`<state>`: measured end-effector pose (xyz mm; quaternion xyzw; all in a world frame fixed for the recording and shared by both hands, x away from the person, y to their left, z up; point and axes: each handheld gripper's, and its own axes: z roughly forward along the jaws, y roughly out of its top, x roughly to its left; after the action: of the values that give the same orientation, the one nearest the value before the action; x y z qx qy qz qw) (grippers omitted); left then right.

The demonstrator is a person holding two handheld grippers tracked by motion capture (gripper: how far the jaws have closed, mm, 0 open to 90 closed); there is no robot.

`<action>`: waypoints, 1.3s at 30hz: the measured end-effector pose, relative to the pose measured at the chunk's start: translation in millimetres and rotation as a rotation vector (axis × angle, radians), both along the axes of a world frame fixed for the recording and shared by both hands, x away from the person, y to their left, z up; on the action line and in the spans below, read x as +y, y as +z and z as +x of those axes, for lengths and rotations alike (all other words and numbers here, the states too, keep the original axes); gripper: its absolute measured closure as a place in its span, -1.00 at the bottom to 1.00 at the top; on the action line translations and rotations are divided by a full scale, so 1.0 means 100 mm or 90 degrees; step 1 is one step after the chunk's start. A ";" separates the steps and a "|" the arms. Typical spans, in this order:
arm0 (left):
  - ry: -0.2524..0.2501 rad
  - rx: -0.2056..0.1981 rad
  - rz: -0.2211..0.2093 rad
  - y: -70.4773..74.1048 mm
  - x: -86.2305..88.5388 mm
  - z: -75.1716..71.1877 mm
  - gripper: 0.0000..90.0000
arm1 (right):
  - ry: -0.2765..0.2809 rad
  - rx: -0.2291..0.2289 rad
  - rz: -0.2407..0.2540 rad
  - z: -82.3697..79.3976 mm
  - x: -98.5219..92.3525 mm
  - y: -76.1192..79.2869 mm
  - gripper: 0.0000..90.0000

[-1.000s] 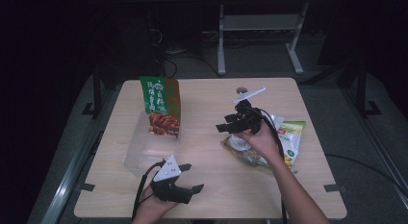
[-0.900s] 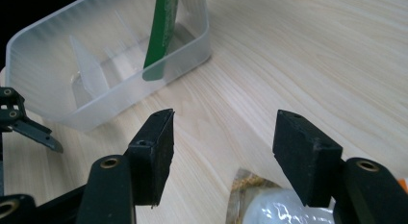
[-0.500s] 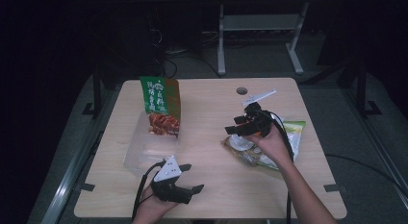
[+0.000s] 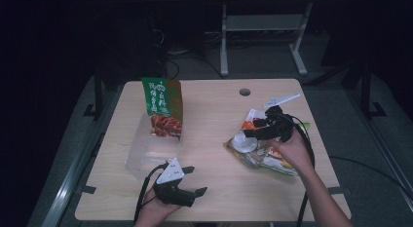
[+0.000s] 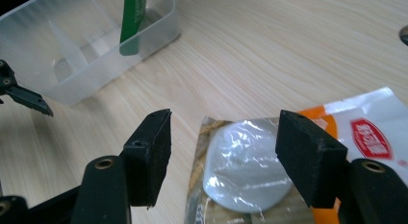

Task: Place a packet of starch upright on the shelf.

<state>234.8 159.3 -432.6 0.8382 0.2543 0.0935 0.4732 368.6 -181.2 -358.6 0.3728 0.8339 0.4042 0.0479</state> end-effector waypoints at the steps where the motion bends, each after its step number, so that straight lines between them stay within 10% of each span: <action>1: 0.000 0.000 0.001 0.00 0.00 0.00 -0.55 | -0.006 0.003 -0.001 -0.02 -0.03 0.01 -0.19; 39: 0.000 0.002 -0.001 0.01 0.00 -0.01 -0.55 | -0.096 0.055 -0.034 -0.25 -0.76 -0.38 -0.23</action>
<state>233.5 159.1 -432.0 0.8381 0.2548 0.0920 0.4734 343.1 -257.4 -396.9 0.4506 0.8151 0.3605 0.0522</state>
